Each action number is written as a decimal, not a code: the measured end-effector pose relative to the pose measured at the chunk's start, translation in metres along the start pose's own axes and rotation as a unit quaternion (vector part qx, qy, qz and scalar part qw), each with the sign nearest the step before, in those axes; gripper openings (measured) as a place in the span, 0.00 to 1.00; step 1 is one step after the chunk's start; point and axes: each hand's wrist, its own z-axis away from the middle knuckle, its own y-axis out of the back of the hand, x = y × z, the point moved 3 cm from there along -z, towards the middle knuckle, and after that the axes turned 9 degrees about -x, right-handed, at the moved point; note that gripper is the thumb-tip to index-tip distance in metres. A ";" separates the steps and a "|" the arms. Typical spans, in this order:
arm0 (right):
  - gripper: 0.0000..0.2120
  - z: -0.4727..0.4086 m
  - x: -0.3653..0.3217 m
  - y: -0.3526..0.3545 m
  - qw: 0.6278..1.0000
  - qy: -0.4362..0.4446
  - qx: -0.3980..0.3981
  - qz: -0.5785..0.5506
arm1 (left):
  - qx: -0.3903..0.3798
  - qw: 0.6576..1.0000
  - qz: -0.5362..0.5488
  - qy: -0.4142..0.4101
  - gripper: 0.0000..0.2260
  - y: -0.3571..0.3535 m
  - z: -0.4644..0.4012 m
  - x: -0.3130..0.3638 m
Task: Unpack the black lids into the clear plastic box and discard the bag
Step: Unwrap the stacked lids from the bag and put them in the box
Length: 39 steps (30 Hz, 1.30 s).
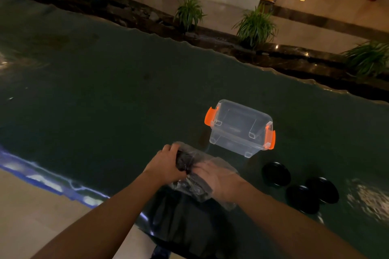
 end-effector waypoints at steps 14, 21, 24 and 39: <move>0.41 0.103 0.035 0.009 0.995 0.004 -0.092 -0.026 | -0.004 1.000 -0.021 0.011 0.37 -0.003 0.000 0.007; 0.42 0.145 0.089 0.078 0.996 -0.083 -0.029 -0.011 | -0.017 0.999 -0.046 0.010 0.34 -0.007 -0.001 0.010; 0.44 0.136 0.112 0.115 0.995 -0.098 -0.005 0.023 | -0.020 0.999 -0.042 0.011 0.34 -0.008 -0.001 0.009; 0.45 0.010 0.171 0.133 0.980 -0.050 -0.073 0.178 | 0.043 0.995 -0.085 -0.028 0.37 -0.015 0.014 0.003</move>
